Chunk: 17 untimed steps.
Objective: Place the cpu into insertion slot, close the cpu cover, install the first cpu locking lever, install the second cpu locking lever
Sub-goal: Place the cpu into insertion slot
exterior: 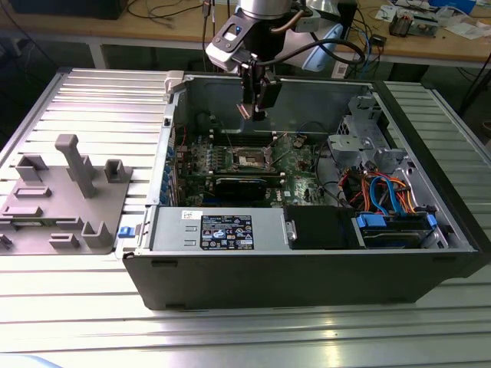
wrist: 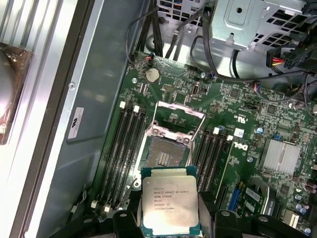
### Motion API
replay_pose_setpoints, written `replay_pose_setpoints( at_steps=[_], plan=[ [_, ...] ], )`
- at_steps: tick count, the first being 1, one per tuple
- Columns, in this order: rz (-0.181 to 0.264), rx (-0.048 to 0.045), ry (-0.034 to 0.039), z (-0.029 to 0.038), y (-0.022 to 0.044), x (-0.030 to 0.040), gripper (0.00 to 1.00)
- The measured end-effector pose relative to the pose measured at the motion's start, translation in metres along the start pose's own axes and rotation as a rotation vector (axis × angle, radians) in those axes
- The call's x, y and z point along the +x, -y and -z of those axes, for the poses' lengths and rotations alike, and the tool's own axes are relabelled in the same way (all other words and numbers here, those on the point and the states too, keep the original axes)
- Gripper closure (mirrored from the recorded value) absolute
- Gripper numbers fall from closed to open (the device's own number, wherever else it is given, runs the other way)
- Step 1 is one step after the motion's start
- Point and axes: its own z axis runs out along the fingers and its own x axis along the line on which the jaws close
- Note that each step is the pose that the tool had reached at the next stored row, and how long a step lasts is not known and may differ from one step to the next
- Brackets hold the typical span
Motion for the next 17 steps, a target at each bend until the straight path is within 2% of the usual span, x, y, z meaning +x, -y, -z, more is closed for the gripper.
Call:
replay_pose_setpoints(
  at_steps=[17],
  plan=[
    [-0.02, -0.0003, 0.0002, 0.0, 0.0, 0.0, 0.46]
  ],
)
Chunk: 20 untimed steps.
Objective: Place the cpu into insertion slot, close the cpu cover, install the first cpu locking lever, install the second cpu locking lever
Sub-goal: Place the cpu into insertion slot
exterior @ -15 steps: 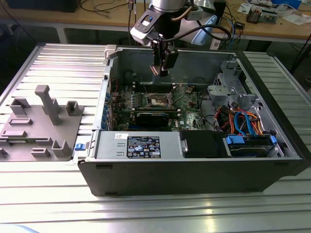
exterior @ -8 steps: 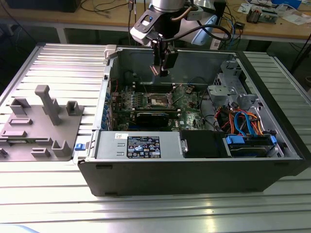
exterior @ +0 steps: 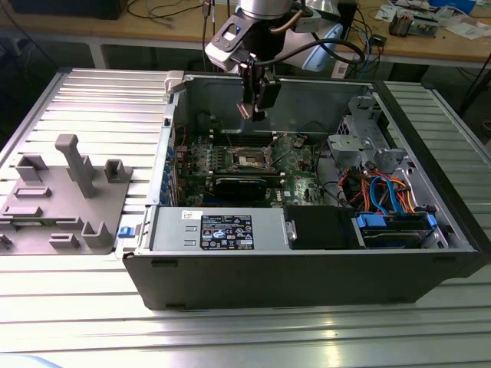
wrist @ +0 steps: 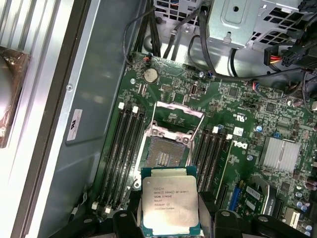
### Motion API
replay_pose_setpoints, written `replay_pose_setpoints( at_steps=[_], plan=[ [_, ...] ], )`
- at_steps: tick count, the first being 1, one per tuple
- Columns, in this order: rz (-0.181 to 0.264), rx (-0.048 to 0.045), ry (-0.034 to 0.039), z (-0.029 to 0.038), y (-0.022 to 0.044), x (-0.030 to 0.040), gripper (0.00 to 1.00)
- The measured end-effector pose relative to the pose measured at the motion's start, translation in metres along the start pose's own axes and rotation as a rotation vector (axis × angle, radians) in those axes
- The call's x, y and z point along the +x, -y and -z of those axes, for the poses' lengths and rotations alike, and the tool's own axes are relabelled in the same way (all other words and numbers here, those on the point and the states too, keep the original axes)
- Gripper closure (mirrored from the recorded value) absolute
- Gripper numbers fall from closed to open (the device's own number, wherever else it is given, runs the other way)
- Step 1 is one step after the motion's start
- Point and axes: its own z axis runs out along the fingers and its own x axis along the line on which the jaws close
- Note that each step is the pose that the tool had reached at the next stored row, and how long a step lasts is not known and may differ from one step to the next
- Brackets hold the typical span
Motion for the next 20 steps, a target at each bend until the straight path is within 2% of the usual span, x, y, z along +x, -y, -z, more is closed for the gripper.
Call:
replay_pose_setpoints(
  at_steps=[20],
  plan=[
    [-0.05, -0.0008, 0.0005, -0.0001, 0.0, 0.0, 0.46]
  ],
)
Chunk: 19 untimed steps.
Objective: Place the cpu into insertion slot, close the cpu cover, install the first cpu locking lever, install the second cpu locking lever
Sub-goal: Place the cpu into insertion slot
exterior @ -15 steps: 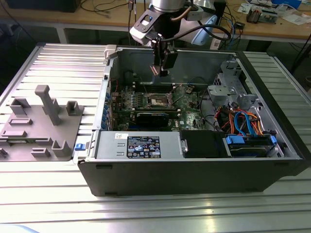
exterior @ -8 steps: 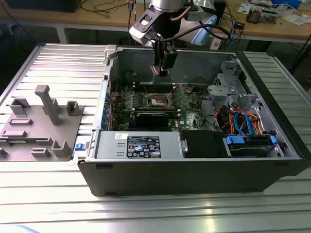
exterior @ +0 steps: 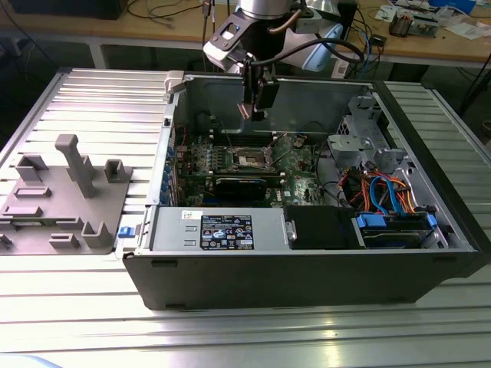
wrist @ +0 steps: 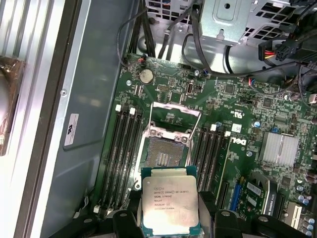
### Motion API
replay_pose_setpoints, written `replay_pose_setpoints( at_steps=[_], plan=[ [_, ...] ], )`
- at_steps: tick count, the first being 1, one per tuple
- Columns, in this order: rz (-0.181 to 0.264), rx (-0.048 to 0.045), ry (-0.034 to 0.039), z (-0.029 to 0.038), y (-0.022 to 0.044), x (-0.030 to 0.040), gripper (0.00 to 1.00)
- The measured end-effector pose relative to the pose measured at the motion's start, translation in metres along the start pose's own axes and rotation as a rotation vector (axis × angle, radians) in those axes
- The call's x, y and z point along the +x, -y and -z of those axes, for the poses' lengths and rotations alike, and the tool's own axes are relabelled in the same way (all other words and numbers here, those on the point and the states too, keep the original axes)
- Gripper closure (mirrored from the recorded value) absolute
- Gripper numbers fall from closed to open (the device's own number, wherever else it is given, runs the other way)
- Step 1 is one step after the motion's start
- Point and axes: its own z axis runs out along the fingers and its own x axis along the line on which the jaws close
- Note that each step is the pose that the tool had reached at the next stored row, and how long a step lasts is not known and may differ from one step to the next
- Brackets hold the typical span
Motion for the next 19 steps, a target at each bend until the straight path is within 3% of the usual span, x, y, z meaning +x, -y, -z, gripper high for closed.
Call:
replay_pose_setpoints(
  at_steps=[19],
  plan=[
    [-0.042, -0.0008, 0.0004, -0.0001, 0.0, 0.0, 0.46]
  ],
)
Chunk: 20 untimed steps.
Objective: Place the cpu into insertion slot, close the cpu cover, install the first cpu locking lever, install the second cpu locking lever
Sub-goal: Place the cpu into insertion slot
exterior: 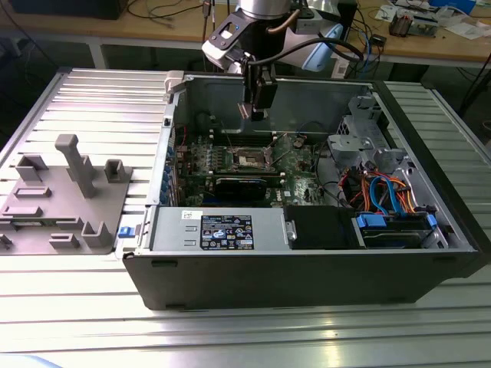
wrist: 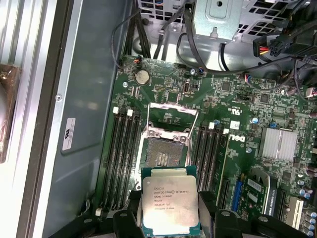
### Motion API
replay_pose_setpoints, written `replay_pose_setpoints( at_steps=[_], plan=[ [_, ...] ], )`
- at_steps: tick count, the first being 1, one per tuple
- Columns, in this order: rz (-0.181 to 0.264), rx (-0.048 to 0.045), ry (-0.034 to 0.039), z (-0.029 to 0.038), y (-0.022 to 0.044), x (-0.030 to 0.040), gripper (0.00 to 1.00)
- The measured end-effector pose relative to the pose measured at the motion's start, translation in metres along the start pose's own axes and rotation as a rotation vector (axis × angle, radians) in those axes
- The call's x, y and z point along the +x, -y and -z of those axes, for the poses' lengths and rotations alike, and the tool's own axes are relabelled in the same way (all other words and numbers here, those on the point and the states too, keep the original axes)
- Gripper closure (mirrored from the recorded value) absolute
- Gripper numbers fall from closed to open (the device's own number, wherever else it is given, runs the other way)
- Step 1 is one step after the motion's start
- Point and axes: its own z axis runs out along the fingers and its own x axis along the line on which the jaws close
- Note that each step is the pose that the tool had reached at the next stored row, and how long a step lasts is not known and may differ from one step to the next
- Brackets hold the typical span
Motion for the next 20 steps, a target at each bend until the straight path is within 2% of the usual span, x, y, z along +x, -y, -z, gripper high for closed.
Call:
replay_pose_setpoints(
  at_steps=[20],
  plan=[
    [-0.048, -0.0008, 0.0005, -0.0001, 0.0, 0.0, 0.46]
  ],
)
